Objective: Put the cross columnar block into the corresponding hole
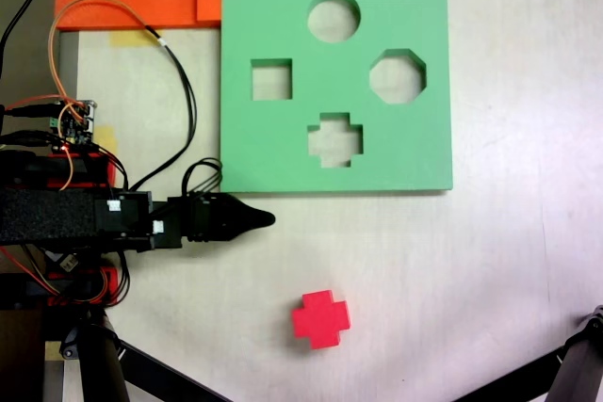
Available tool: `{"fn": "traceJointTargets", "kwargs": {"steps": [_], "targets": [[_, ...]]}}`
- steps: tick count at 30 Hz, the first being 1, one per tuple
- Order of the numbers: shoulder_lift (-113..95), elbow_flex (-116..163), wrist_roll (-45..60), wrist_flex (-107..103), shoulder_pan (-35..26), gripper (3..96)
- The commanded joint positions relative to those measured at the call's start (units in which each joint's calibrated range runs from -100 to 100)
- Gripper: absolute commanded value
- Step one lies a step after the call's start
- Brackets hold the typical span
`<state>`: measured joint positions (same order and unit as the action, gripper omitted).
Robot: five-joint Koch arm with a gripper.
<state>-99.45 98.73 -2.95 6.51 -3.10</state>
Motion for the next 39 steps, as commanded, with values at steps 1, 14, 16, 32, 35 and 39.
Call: {"fn": "traceJointTargets", "kwargs": {"steps": [1,14,16,32,35,39], "targets": [[-0.55,1.27,0.00,-5.79,-0.24,49.3],[-0.55,1.27,0.05,-5.79,-0.24,49.3],[-0.55,1.27,0.00,-5.79,-0.24,49.3],[-0.55,-0.42,-26.32,-5.98,7.77,46.8],[-0.55,-16.87,-31.36,-31.59,8.64,46.8],[-0.55,-40.00,-33.60,-58.27,8.69,46.8]]}}
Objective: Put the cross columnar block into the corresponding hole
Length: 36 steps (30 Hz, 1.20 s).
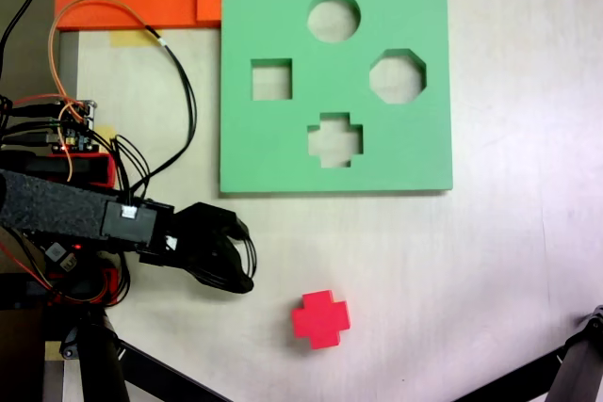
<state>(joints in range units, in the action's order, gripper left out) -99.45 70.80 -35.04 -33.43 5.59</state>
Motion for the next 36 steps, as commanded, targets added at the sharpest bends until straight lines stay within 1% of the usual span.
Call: {"fn": "traceJointTargets", "kwargs": {"steps": [1,8,14,15,21,24,32,36], "targets": [[-0.55,-18.75,-2.05,-24.01,-0.05,46.8],[15.93,-53.15,-3.03,-50.49,-0.29,46.8],[32.97,-74.29,-3.03,-60.98,0.78,46.8],[34.51,-75.58,-3.03,-60.79,0.98,48.5],[47.64,-82.06,-2.20,-60.21,1.42,76.3],[56.44,-85.35,-1.76,-60.21,1.61,95.6],[76.27,-90.74,-0.24,-60.02,3.22,95.8],[82.83,-90.74,0.29,-58.87,3.76,95.8]]}}
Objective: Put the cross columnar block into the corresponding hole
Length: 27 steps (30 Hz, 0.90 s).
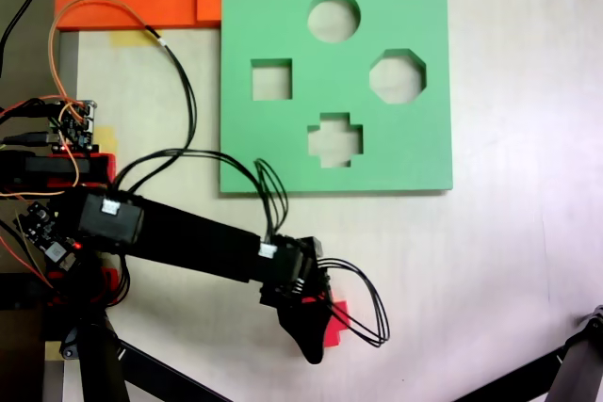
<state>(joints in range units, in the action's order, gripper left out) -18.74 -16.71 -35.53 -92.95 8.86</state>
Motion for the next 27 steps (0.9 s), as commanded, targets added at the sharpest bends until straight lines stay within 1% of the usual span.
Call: {"fn": "traceJointTargets", "kwargs": {"steps": [1,21,22,25,27], "targets": [[3.66,-3.23,1.17,1.14,0.63,95.8],[19.44,-3.23,3.47,6.53,3.52,94.3],[19.86,-3.23,3.47,6.53,3.47,91.0],[20.00,-3.03,3.47,6.53,3.52,68.6],[20.00,-2.93,3.47,6.53,3.61,58.1]]}}
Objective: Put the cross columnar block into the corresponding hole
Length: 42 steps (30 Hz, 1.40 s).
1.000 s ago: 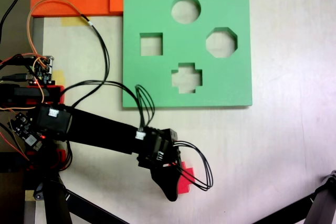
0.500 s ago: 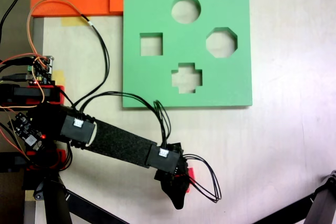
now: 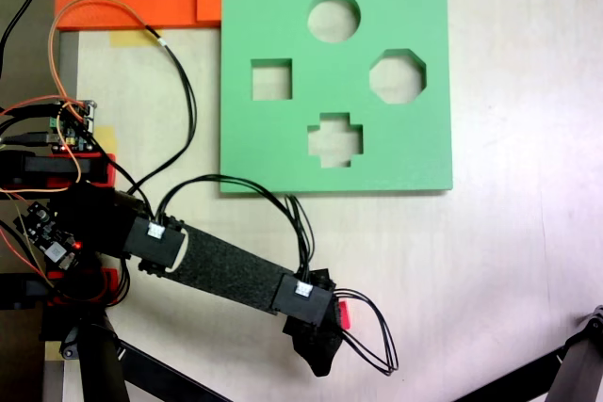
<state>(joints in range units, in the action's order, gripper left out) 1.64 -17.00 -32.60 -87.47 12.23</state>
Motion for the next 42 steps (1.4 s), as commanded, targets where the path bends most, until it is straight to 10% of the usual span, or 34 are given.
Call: {"fn": "traceJointTargets", "kwargs": {"steps": [1,10,30,42], "targets": [[-0.52,-2.64,0.54,1.05,0.24,54.4],[-2.34,-1.64,0.49,-3.00,0.44,36.0],[-34.32,-2.34,-17.53,-12.53,-11.09,36.4],[-19.80,-18.49,-29.21,-12.53,-22.52,36.4]]}}
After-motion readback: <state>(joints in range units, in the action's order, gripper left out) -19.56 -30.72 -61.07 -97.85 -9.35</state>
